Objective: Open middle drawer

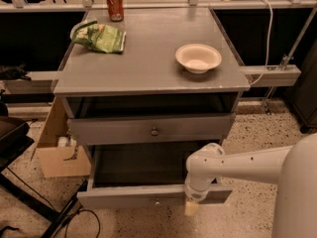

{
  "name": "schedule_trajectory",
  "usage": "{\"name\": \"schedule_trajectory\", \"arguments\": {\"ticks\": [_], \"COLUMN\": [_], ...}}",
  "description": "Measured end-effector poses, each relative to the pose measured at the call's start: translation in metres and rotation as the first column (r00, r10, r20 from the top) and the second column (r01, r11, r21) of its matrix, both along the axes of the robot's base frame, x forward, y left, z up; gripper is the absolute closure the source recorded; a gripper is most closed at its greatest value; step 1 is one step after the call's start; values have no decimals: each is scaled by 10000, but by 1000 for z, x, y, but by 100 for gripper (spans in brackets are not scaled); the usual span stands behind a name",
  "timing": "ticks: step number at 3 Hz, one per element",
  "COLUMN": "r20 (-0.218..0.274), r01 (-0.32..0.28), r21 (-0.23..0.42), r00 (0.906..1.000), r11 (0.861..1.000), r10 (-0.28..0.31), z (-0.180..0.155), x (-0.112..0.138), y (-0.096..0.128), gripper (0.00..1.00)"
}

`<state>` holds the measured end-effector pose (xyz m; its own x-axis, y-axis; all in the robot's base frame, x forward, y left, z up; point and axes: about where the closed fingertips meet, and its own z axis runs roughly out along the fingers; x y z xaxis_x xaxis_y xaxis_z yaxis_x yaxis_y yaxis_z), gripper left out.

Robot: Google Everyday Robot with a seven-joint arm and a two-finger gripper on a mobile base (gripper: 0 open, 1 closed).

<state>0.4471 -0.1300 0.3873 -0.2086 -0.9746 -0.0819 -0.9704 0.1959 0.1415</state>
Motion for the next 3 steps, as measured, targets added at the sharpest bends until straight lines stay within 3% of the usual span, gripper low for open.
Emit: {"name": "schedule_trajectory", "arguments": {"ticks": [2,3], "r20": [-171,-171], "r01": [-73,-73], "r21": [-112,-112], "r00": [9998,9998], "r11": [9999,9999], "r10": [71,71], "z": [10,12], "x": [-3,-2], "y": [1,1], "gripper": [89,100]}}
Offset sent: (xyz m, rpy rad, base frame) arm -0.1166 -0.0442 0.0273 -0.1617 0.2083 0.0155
